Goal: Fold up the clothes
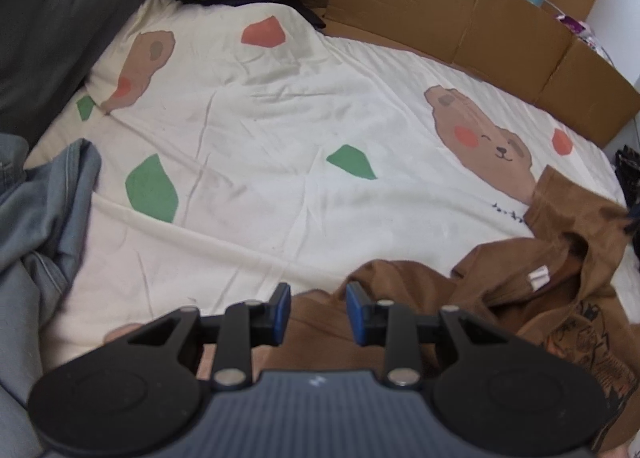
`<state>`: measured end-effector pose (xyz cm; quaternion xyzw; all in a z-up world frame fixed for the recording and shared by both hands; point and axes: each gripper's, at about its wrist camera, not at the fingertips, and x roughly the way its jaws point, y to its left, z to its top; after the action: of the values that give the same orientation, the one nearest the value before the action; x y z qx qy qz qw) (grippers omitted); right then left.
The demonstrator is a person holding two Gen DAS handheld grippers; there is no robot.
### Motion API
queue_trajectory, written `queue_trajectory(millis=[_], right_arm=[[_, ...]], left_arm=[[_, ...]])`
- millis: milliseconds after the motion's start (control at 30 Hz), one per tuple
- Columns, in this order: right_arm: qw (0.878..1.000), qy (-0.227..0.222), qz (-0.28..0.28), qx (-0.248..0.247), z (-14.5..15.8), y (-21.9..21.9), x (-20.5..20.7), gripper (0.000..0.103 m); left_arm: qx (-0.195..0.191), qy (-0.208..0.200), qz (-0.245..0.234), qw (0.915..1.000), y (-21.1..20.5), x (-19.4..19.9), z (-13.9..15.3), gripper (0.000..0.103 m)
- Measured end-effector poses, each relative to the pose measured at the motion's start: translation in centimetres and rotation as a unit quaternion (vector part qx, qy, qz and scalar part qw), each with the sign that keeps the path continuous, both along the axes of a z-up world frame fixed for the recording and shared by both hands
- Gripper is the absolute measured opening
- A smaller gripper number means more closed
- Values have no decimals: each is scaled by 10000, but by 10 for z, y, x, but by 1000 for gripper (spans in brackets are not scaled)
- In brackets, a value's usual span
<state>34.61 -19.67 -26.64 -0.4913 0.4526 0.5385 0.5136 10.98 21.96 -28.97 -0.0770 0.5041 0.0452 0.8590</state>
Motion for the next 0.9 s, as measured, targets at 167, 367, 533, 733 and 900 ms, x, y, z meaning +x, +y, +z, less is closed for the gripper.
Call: queue_trajectory(millis=[167,367,533,733,900], right_arm=[[9962,-494,-650,304,10,-6,0,7],[9838,-1029,-1402,433,15,-20,5,7],[9699,-1404,-1942,428,13,-32,14,6],[9446,-1634,-2788,575,-2,-46,4,6],[9135,-1754,-3537,985,-6,-52,-14,6]], left_arm=[[292,156,-355,9988,4,2,-6,33],[497,412,-807,9946,6,10,-19,41],[152,605,-709,9955,8,13,-40,56],[-223,583,-979,9932,-7,14,-56,49],[-123,632,-1299,9894,-17,14,-54,8]])
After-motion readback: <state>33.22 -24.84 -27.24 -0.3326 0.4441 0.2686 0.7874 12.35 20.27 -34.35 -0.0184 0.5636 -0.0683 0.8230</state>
